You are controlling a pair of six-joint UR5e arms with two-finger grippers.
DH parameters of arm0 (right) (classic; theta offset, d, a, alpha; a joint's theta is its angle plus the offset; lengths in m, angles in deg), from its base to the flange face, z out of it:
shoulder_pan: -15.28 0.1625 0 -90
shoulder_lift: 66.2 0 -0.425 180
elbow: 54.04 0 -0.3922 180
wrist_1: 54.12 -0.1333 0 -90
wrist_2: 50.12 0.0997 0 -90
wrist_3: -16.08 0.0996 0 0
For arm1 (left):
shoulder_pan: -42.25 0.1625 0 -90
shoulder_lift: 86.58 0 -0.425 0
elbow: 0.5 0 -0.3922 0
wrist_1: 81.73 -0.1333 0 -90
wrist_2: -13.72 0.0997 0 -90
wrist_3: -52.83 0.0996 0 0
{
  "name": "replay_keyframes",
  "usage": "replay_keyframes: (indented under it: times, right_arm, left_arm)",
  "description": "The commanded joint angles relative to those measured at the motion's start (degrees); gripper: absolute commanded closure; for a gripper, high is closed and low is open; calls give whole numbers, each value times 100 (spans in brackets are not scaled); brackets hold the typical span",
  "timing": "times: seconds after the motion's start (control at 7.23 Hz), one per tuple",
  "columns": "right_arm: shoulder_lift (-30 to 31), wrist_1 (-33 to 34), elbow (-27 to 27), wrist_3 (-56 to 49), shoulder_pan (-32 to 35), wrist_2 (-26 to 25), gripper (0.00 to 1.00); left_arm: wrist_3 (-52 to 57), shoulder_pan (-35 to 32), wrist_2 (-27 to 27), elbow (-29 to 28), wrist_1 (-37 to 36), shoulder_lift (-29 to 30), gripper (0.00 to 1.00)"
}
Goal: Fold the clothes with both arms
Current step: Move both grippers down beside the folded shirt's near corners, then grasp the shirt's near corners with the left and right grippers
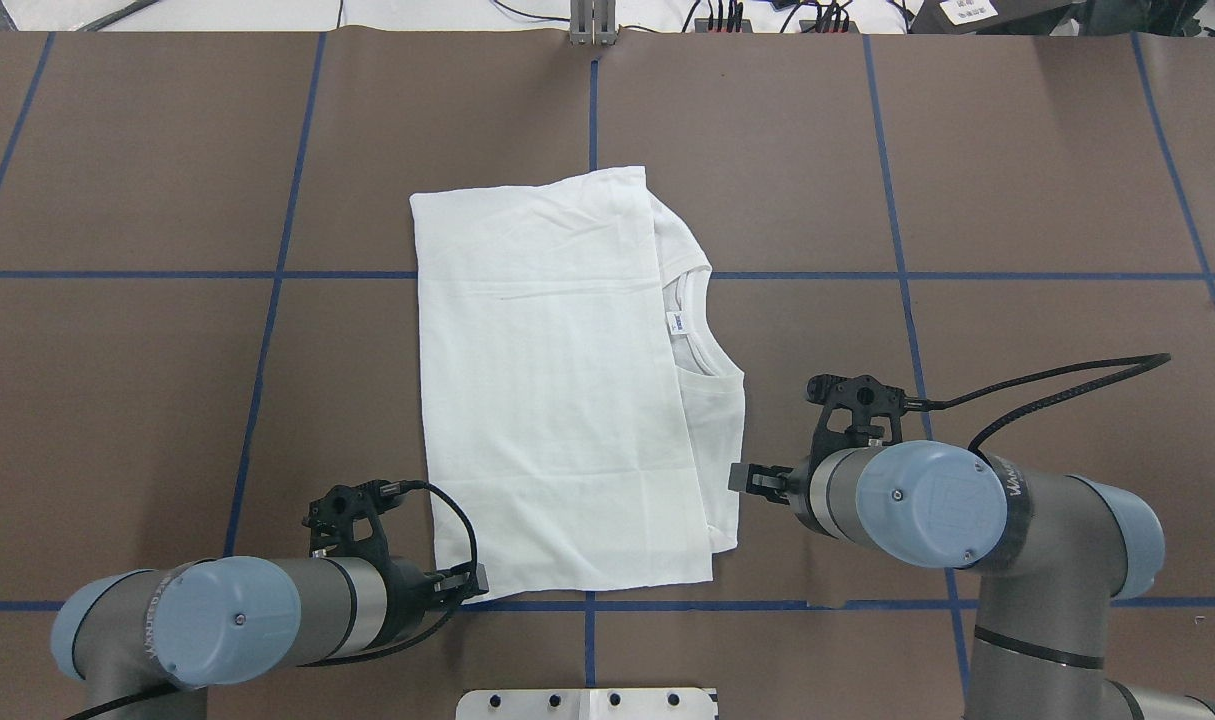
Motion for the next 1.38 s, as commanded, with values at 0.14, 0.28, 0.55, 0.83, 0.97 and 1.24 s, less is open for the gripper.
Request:
replay_keyframes:
  times: [0.14, 0.28, 0.55, 0.83, 0.97, 1.24]
  right_arm:
    - [8, 6, 0, 2, -18, 0, 0]
    - [-1, 6, 0, 2, -18, -9, 0]
    - [8, 15, 0, 2, -70, -53, 0]
    - [-88, 189, 35, 935, -184, -132, 1]
    - [-341, 443, 18, 1708, -315, -141, 2]
    - [-833, 1128, -130, 3055, -693, -167, 5]
  left_arm:
    - [19, -32, 1, -9, -81, 2, 45]
    - [-7, -32, 1, 0, -81, 11, 63]
    - [1, -23, -17, 0, -81, 11, 100]
    - [72, -23, -34, 18, -81, 20, 100]
    - [72, -23, -43, 35, -81, 20, 100]
    - [72, -14, -43, 53, -81, 37, 100]
